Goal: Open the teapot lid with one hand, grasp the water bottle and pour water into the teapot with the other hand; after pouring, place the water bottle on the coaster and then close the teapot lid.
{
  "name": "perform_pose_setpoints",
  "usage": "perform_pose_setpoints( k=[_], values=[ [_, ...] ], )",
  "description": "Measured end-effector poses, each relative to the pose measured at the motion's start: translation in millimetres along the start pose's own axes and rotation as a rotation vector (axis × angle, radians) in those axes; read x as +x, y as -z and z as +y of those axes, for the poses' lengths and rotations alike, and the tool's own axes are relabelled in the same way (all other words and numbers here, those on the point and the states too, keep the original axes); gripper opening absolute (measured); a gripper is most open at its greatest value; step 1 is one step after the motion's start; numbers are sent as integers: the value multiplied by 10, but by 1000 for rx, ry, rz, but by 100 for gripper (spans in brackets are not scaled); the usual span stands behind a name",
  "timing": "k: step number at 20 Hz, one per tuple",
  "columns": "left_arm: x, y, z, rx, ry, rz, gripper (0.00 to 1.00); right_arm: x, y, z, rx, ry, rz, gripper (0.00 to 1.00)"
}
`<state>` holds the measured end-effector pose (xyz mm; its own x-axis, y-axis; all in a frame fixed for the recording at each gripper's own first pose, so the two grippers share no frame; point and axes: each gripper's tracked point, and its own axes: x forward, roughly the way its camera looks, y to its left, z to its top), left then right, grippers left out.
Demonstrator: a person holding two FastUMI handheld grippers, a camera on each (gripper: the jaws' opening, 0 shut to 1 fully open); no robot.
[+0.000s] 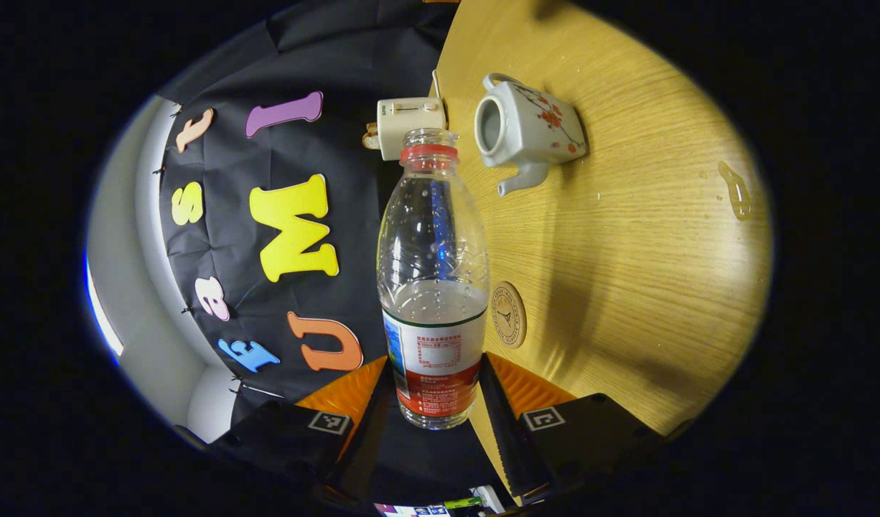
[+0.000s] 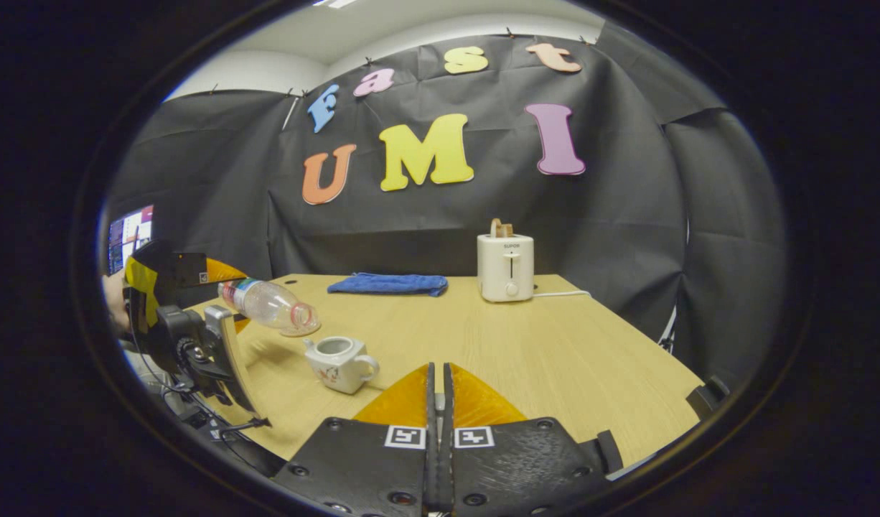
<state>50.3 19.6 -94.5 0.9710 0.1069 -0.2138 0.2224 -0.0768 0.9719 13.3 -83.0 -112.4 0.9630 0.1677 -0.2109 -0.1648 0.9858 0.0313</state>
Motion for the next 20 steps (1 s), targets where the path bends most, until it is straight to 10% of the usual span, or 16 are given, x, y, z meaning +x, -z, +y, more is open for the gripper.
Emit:
perform_pose_setpoints(
  k=[20],
  values=[
    [-12, -129, 241, 246, -44, 20, 72, -65, 54, -95, 34, -1, -3, 0]
  ],
)
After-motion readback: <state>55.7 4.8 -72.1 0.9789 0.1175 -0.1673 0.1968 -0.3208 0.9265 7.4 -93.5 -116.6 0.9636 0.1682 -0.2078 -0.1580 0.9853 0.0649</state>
